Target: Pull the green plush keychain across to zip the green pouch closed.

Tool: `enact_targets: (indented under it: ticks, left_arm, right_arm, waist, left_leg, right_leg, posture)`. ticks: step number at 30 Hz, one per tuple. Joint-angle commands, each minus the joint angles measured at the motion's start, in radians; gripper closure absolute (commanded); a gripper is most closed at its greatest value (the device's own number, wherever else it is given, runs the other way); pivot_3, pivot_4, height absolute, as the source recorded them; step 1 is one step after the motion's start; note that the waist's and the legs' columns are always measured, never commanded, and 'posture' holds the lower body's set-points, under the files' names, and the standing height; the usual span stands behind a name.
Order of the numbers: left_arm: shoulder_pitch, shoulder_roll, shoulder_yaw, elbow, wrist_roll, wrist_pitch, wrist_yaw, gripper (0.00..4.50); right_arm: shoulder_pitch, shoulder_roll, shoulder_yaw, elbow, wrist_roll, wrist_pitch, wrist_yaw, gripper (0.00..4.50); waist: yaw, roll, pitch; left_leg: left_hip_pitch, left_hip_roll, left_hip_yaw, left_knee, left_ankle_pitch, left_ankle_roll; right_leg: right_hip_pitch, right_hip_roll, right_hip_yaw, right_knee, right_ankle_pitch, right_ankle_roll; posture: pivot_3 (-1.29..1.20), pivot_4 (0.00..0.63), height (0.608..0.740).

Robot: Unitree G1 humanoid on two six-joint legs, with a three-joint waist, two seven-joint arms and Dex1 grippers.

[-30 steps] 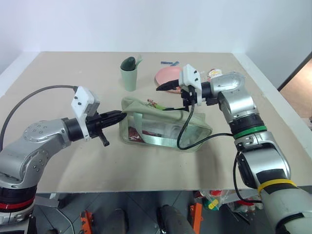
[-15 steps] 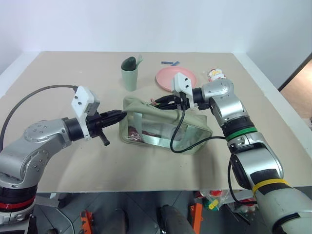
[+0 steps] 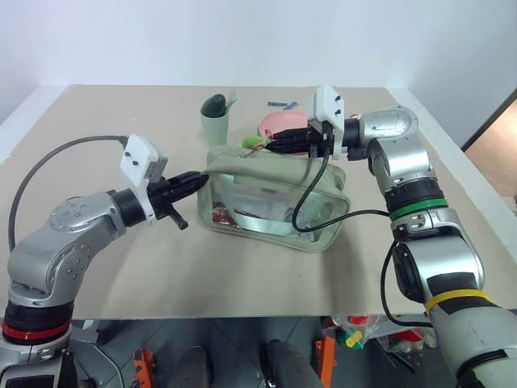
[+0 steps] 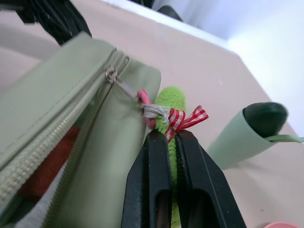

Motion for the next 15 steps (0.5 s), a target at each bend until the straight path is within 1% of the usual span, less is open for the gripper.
enact_targets:
  ticks: [1,9,15]
  left_arm:
    - [-0.047,-0.019,0.011,0.013,0.043,-0.023,0.055,4.5]
    - [-0.082,-0.075,-0.021,0.033,0.073,-0.025,0.079,4.5]
    - [-0.091,-0.081,-0.024,0.047,0.102,-0.026,0.092,4.5]
  right_arm:
    - [-0.036,-0.03,-0.055,-0.072,0.02,-0.049,-0.049,4.48]
    - [-0.066,-0.035,-0.068,-0.06,-0.011,-0.154,-0.177,4.48]
    - [-0.09,-0.053,-0.078,-0.02,-0.041,-0.211,-0.276,4.48]
  waist:
    - [0.001,0.0,0.0]
    - [0.001,0.0,0.0]
    - [0.001,0.0,0.0]
  left_leg:
    - [0.0,0.0,0.0,0.0,0.0,0.0]
    - [0.0,-0.001,0.0,0.0,0.0,0.0]
    - [-0.001,-0.001,0.0,0.0,0.0,0.0]
  right_leg:
    - [0.0,0.0,0.0,0.0,0.0,0.0]
    - [0.0,-0.001,0.001,0.0,0.0,0.0]
    - [-0.001,-0.001,0.0,0.0,0.0,0.0]
  posture:
    - [0.0,0.15,0.74]
    - [0.0,0.15,0.74]
    - [0.0,0.15,0.74]
